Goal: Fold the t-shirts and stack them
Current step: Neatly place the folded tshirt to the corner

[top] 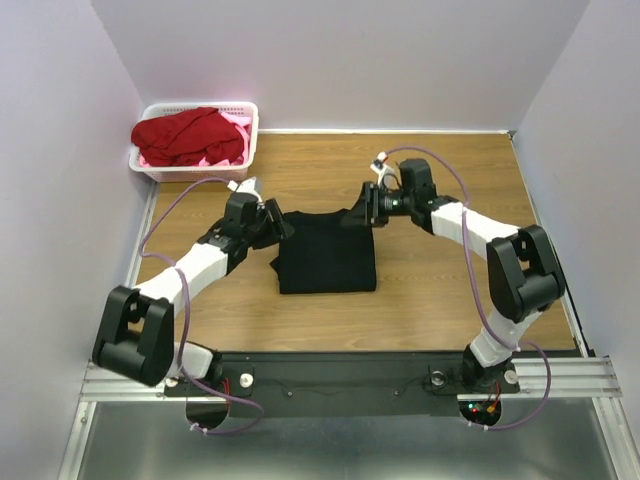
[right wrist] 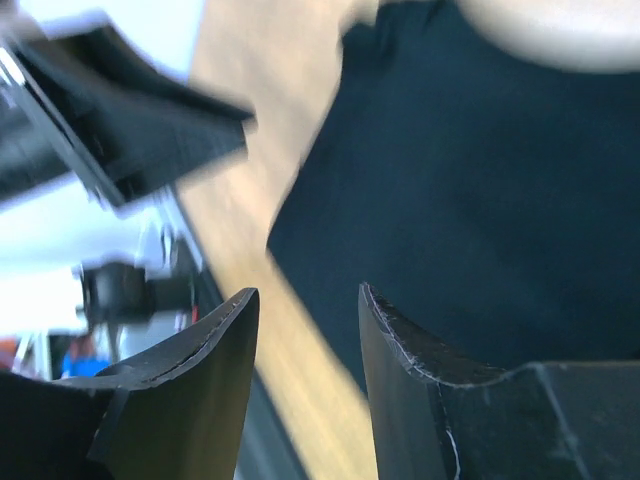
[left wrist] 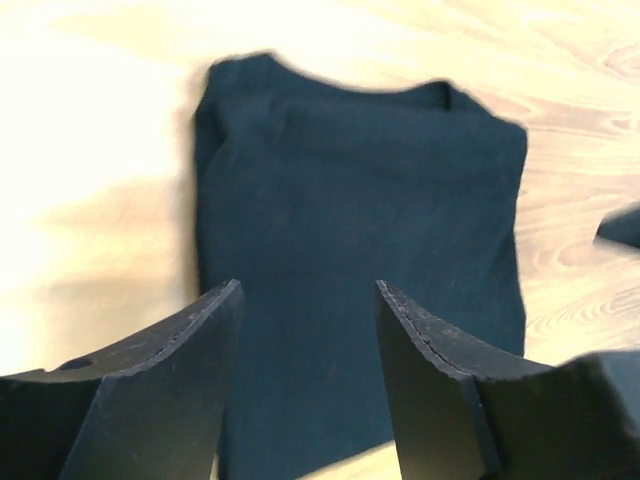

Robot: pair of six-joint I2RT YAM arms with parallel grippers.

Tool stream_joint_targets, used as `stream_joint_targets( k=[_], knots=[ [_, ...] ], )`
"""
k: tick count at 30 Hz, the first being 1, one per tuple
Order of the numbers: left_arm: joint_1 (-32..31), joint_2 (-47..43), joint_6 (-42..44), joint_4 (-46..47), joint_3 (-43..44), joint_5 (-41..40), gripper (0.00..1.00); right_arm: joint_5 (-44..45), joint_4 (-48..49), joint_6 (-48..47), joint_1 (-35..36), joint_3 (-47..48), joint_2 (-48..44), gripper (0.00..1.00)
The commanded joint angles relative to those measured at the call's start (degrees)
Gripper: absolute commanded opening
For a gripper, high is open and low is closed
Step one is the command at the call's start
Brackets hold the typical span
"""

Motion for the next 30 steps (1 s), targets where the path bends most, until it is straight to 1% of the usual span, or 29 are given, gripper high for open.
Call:
stream_joint_targets(
  k=[1, 2, 4, 8, 9, 11, 12, 13, 16, 19, 20, 21, 23, 24, 25, 26, 29, 30],
  knots=[
    [0.23, -5.25, -0.12, -1.83, -6.55, -3.07, 0.65, -0.42, 0.08, 0.94, 3.69, -10.50, -6.39, 0.50],
    [0.14, -5.43, -0.11, -2.01, -7.08, -2.37, 0.61, -0.33, 0.08, 0.76, 4.57, -13.74, -7.28, 0.50],
    [0.06, -5.17, -0.20, -2.10, -7.96, 0.25, 0.52, -0.15, 0.34, 0.85, 4.84, -17.01, -8.26, 0.50],
    [-1.35, -3.59, -1.96, -0.34, -11.91, 1.94, 0.42, 2.74, 1.05, -0.11, 4.84, -23.52, -10.10, 0.49],
    [-1.44, -2.89, -2.48, 0.97, -12.53, 2.46, 0.40, 5.45, 1.13, -0.99, 4.67, -24.66, -9.93, 0.48],
    [-1.53, -0.70, -4.24, 2.73, -14.64, 3.00, 0.34, 6.35, 3.15, -1.43, 4.05, -27.92, -8.97, 0.44],
    [-1.44, 1.05, -4.94, 4.48, -15.26, 3.00, 0.32, 6.09, 5.77, -0.83, 3.00, -28.88, -8.01, 0.43],
    [-1.44, 1.94, -6.17, 5.89, -15.87, 2.82, 0.30, 5.92, 7.10, -0.04, 2.38, -30.98, -6.43, 0.42],
    [-1.44, 5.01, -6.79, 6.34, -15.70, 3.43, 0.29, 6.18, 9.04, 0.15, 1.15, -32.50, -4.57, 0.40],
    [-1.44, 2.75, -7.06, 5.64, -15.70, 4.05, 0.29, 4.69, 8.43, 0.23, 1.15, -32.50, -6.05, 0.40],
    [-1.53, 1.52, -6.97, 5.03, -15.70, 3.18, 0.29, 4.60, 7.73, 0.32, 1.15, -32.15, -8.50, 0.40],
    [-1.53, -1.19, -6.62, 3.11, -15.35, 2.39, 0.29, 5.55, 5.20, 0.06, 1.15, -31.10, -10.09, 0.41],
    [-1.53, -3.75, -6.01, 0.64, -14.65, -0.24, 0.32, 6.70, 2.20, -0.64, 1.15, -29.52, -12.73, 0.41],
    [-1.61, -6.03, -5.31, -1.55, -14.04, -1.04, 0.38, 8.36, -0.33, -1.08, 1.15, -28.03, -15.53, 0.43],
    [-1.62, -7.09, -5.04, -2.70, -13.68, -2.00, 0.41, 9.33, -0.53, -1.17, 1.15, -27.41, -16.77, 0.45],
    [-1.79, -8.15, -4.78, -4.28, -13.16, -3.67, 0.48, 11.17, -2.62, -1.17, 1.15, -26.79, -18.18, 0.48],
    [-2.14, -11.58, -3.72, -6.49, -12.36, -6.75, 0.62, 14.69, -7.03, -1.61, 1.15, -23.80, -22.40, 0.52],
    [-2.40, -12.11, -3.46, -7.10, -12.19, -7.20, 0.71, 17.92, -8.34, -2.31, 1.15, -23.01, -23.19, 0.56]
  ],
)
